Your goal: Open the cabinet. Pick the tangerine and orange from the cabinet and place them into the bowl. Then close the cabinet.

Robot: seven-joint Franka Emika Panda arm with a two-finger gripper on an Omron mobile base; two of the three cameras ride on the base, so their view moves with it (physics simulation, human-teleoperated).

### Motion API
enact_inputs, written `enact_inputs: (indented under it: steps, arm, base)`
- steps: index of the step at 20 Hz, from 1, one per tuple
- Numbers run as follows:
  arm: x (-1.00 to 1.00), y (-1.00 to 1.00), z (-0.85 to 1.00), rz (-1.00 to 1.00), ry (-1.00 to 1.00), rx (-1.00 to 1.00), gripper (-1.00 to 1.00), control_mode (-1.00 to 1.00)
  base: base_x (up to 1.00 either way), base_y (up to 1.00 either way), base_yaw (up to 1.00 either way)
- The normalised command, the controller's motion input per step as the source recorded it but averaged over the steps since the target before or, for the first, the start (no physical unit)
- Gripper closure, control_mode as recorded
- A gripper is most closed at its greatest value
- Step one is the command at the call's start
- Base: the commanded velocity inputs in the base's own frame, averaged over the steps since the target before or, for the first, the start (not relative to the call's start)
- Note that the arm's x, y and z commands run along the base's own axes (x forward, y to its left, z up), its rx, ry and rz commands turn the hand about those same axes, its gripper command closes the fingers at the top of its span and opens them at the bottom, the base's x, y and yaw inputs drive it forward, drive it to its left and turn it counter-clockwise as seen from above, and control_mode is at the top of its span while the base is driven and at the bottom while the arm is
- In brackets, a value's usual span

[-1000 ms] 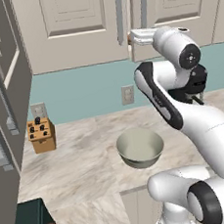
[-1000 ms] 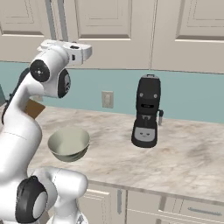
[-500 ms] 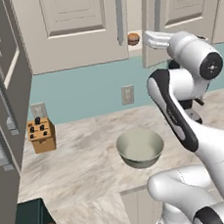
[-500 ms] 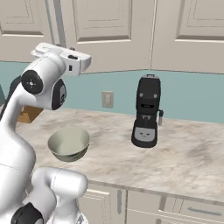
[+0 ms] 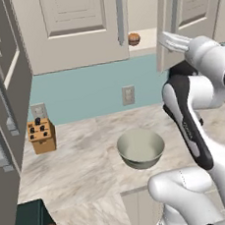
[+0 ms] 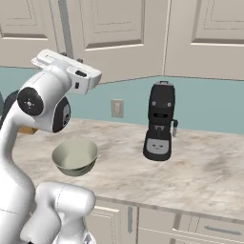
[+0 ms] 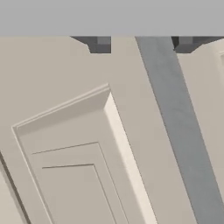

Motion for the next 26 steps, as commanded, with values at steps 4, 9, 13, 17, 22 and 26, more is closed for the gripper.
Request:
enact_inputs:
  steps: [4,9,13,17,22,26]
  arm:
    - [-0.51,-1.00,0.08,0.00,-0.08,0.18,1.00,-1.00]
    - [-0.43,-1.00,0.12,0.00,-0.13,0.18,1.00,-1.00]
    - [-0.36,-1.00,0.18,0.00,-0.15,0.17,1.00,-1.00]
    - [-0.13,-0.46,0.05,0.00,-0.04,0.07,-1.00,-1.00]
    - [-0.52,-0.05,-0.13,0.00,0.00,0.00,-1.00,-1.00]
    - [-1.00,-0.10,-0.23,-0.01,0.00,0.00,-1.00,-1.00]
  base:
    - [0.00,0.00,0.00]
    - [0.00,0.00,0.00]
    - [0.00,0.00,0.00]
    - [0.00,0.00,0.00]
    - [0.00,0.00,0.00]
    - [0.00,0.00,0.00]
